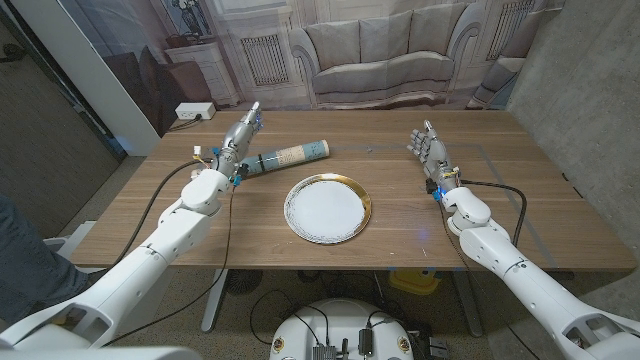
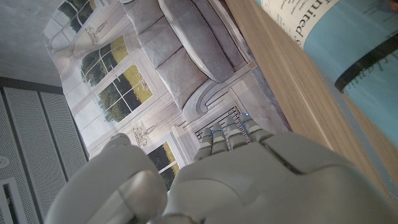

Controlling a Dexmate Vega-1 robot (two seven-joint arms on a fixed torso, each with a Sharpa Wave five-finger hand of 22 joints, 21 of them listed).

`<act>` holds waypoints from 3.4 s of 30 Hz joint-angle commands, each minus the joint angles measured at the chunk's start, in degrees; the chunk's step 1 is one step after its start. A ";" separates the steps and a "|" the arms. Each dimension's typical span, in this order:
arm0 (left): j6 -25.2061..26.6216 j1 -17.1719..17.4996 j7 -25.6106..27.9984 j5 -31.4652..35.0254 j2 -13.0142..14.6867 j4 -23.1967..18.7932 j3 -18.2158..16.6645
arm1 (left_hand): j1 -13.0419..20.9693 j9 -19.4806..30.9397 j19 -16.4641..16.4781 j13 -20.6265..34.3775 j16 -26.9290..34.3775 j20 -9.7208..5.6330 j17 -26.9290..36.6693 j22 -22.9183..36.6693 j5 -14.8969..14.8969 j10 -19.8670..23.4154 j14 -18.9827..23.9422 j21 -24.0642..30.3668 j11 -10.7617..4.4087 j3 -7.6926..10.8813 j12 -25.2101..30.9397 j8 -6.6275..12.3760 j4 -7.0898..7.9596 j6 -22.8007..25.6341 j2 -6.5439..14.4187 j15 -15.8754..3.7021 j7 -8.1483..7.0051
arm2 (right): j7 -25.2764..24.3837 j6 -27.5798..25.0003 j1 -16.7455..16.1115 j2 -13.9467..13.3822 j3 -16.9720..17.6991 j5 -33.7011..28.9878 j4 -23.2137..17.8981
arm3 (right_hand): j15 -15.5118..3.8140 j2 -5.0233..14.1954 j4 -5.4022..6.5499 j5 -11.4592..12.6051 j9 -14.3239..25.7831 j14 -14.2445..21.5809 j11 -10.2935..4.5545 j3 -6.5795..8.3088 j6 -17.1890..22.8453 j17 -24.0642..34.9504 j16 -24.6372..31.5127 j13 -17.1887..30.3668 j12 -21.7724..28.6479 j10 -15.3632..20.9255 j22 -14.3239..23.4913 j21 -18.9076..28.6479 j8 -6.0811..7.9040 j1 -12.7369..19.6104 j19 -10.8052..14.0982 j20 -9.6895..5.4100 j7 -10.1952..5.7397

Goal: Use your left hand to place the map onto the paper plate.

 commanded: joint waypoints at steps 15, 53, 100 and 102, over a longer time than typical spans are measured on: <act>-2.08 2.55 5.86 6.16 1.88 -3.29 -2.20 | 1.28 0.17 2.42 0.30 0.56 -2.12 0.16 0.40 0.78 2.46 2.17 -0.36 -0.84 -0.30 0.56 0.69 -0.76 2.60 -0.03 -0.72 -0.44 | -1.26 0.08 -1.38 -0.57 0.48 -0.44 -2.46 | -0.07 0.48 -0.40 -0.18 0.26 0.89 -0.20 0.14 0.86 0.25 0.27 0.06 0.39 0.69 0.33 -0.60 0.42 0.43 1.24 -2.44 -0.11; 9.00 4.92 18.35 22.42 6.12 -10.80 -3.13 | 2.88 0.19 4.32 0.32 0.49 -1.82 0.19 0.49 1.63 4.74 4.24 -0.87 -1.82 -0.51 0.62 0.83 -1.62 5.11 -0.03 -1.51 -1.16 | -2.00 -0.04 -2.09 -0.26 0.60 -0.24 -3.24 | -0.01 0.84 -0.72 -0.41 0.28 1.29 -0.21 0.19 1.29 0.27 0.15 0.08 0.31 1.06 0.35 -1.43 0.34 0.77 1.85 -2.50 -0.17; 28.04 4.08 25.44 38.72 9.28 -17.82 0.27 | 4.91 0.21 5.33 0.34 0.32 -2.95 0.17 0.50 2.99 7.14 6.60 -2.04 -2.94 -0.84 0.43 0.78 -2.67 7.70 -0.09 -2.57 -1.70 | -2.06 1.67 -2.54 -0.14 1.52 0.04 -3.64 | 0.01 1.38 -1.26 -0.65 0.32 1.87 0.39 0.37 2.15 0.31 0.09 0.11 0.38 1.97 0.36 -2.74 0.38 1.44 2.13 -2.26 0.16; 29.35 4.07 25.50 39.47 9.54 -18.44 0.47 | 4.97 0.21 5.31 0.34 0.31 -2.95 0.18 0.51 3.03 7.16 6.63 -2.09 -2.97 -0.84 0.40 0.76 -2.69 7.72 -0.08 -2.53 -1.74 | -2.10 1.65 -2.58 -0.19 1.62 0.11 -3.78 | 0.03 1.39 -1.28 -0.66 0.32 1.87 0.33 0.37 2.16 0.31 0.08 0.11 0.40 2.04 0.36 -2.78 0.38 1.46 2.15 -2.25 0.18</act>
